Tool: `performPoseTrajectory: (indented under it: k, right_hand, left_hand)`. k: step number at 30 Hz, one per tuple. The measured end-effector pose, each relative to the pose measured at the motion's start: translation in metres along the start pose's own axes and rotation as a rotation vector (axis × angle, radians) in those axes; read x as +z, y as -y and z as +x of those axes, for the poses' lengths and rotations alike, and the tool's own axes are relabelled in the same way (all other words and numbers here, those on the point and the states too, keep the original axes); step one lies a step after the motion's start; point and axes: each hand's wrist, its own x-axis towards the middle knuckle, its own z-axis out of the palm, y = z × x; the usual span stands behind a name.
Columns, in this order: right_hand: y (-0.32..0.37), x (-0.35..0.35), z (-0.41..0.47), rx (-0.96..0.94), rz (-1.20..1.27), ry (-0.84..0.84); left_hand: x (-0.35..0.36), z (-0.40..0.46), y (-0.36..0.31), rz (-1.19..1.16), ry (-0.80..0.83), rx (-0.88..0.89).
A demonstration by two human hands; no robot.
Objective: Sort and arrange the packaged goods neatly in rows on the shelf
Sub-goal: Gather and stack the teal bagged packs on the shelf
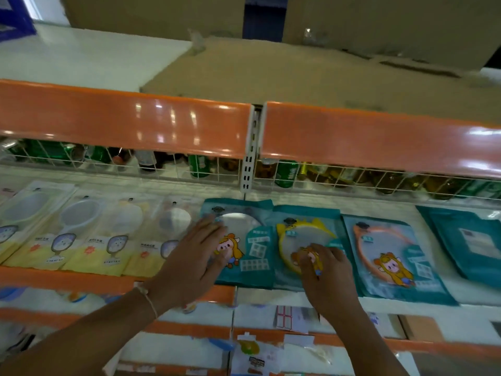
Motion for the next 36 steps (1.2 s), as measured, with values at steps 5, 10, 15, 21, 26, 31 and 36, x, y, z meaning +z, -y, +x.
performPoseTrajectory:
  k: [5,10,15,21,26,31,36]
  right_hand:
    - [-0.040,-0.044,-0.018,-0.022,0.058,0.027]
    - [-0.085,-0.090,-0.027,-0.042,0.095,0.045]
    - [-0.135,-0.131,-0.032,-0.037,0.120,0.040]
    - [-0.179,-0.167,-0.037,-0.034,0.085,0.027]
    - [-0.202,-0.187,-0.033,0.008,0.053,0.020]
    - [-0.221,-0.202,-0.019,0.124,0.020,-0.002]
    - [-0.243,-0.210,-0.003,0.222,0.007,-0.063]
  left_hand:
    - [0.033,0.017,-0.070,0.021,0.043,0.050]
    - [0.070,0.032,-0.155,0.005,0.062,0.120]
    - [0.104,0.054,-0.221,-0.004,0.069,0.148]
    - [0.124,0.080,-0.272,-0.010,0.115,0.158]
    - [0.131,0.116,-0.287,0.000,0.236,0.301]
    - [0.154,0.153,-0.299,-0.033,0.250,0.376]
    - [0.182,0.177,-0.326,-0.056,0.347,0.390]
